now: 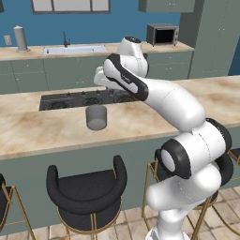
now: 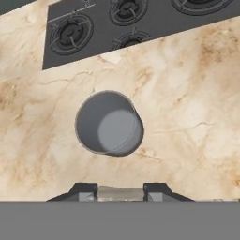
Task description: There are four ice cubes in the ice bowl. Place two ice cubes in each glass of water.
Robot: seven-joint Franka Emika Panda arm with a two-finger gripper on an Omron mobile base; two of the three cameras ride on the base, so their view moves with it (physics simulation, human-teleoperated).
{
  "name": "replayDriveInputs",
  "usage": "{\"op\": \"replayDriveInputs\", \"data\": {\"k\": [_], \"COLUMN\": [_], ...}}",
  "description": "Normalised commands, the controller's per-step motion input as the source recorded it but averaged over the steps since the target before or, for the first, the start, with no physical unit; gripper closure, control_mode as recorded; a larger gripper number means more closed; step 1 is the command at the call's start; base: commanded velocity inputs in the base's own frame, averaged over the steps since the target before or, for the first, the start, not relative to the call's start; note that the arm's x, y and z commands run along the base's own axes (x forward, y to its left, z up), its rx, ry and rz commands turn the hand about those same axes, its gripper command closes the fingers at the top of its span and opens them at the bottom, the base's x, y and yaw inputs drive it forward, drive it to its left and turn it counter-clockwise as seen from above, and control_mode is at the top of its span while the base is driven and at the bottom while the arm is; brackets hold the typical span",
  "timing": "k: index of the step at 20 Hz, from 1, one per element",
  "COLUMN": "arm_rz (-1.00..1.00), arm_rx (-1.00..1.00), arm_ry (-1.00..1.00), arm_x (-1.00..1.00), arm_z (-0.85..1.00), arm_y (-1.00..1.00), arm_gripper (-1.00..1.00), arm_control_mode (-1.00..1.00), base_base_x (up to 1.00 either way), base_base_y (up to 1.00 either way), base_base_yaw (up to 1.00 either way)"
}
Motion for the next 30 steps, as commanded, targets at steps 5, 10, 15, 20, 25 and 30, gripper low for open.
{"op": "replayDriveInputs", "data": {"k": [5, 10, 15, 20, 25, 30], "arm_rz": [0.00, 0.00, 0.00, 0.00, 0.00, 0.00], "arm_rx": [0.00, -0.01, 0.00, 0.00, 0.00, 0.00], "arm_ry": [0.00, 0.00, 0.00, 0.00, 0.00, 0.00], "arm_x": [0.03, 0.21, 0.21, 0.00, 0.00, 0.00], "arm_z": [-0.09, -0.18, -0.07, 0.00, 0.00, 0.00], "arm_y": [0.11, 0.14, 0.03, 0.01, 0.00, 0.00], "arm_gripper": [1.00, 1.00, 1.00, 1.00, 1.00, 1.00], "arm_control_mode": [-1.00, -1.00, -1.00, -1.00, -1.00, -1.00], "base_base_x": [0.00, 0.00, 0.00, 0.00, 0.00, 0.00], "base_base_y": [0.00, 0.00, 0.00, 0.00, 0.00, 0.00], "base_base_yaw": [0.00, 0.00, 0.00, 0.00, 0.00, 0.00]}}
